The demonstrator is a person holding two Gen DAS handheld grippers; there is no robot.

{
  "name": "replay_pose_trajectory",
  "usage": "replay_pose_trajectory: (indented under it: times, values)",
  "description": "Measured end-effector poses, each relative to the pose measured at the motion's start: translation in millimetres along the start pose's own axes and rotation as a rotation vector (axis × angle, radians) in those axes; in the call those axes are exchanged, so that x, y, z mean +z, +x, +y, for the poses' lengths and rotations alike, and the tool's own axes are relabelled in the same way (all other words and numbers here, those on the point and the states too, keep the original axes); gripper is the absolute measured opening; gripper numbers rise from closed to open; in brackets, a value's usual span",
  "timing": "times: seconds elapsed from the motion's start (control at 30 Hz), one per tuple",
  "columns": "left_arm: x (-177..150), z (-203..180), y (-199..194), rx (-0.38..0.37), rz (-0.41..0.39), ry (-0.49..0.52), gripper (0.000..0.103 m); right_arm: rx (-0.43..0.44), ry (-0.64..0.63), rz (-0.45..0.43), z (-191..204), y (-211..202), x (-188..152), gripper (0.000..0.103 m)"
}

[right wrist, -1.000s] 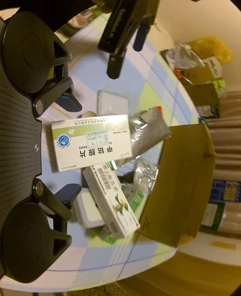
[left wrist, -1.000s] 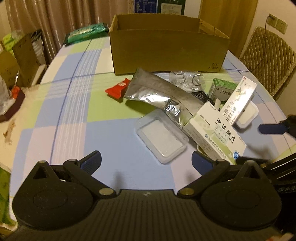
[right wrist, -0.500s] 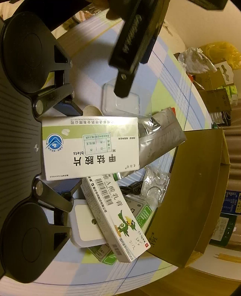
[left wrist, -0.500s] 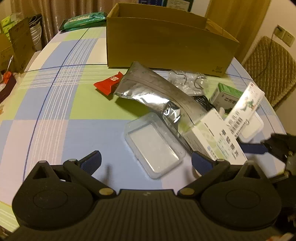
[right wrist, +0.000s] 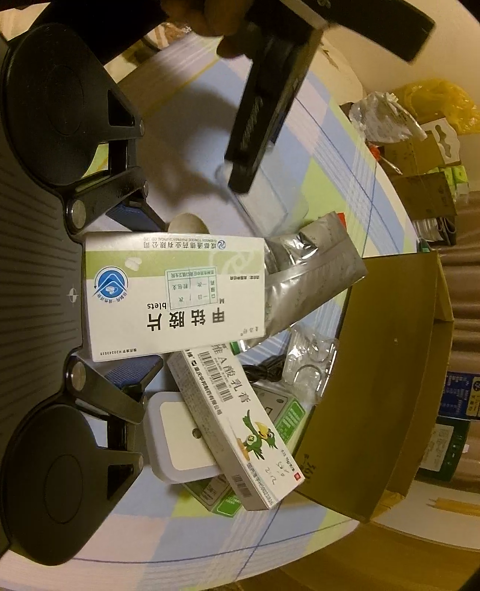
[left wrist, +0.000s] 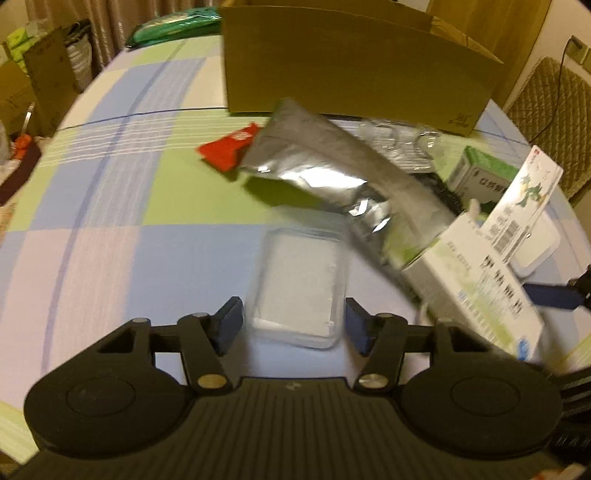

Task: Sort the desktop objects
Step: 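Close right tool on white medicine box while left tool grasps clear plastic case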

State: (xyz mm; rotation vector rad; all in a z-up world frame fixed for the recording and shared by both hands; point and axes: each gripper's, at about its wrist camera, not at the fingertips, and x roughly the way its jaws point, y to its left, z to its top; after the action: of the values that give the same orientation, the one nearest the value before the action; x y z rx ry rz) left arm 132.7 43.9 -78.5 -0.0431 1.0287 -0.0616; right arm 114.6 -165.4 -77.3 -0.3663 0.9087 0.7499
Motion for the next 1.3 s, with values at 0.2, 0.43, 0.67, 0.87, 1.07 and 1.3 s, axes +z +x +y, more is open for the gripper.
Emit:
replay_pose_trajectory:
  times: [0.2,0.43,0.67,0.87,1.07,1.3]
  values:
    - [4.0,4.7,-2.6,-0.013,-0.040,0.059,0.068,0.003,0.019,-0.003,2.1,2.6,0.7,0.069]
    - [9.7,-11.0,15.3,-0.039,-0.054,0.287,0.068,0.004,0.025,0.003,0.0,7.7,0.1,0.069]
    - [4.8,-15.0,5.8,-0.110,0.007,0.377,0.066,0.011,0.032,-0.003,-0.3,8.4,-0.5,0.069]
    - [6.2,-14.1,-4.5,-0.083,-0.037,0.387,0.069,0.008,0.034,-0.007,0.8,7.6,0.0,0.069]
    - [13.9,-18.5,12.9,-0.122,-0.036,0.386,0.067,0.006,0.044,-0.012,1.0,7.8,1.2,0.069]
    - [14.0,-24.3,21.0,-0.128,-0.008,0.376,0.052,0.019,0.062,-0.025,-0.5,11.1,5.0,0.069]
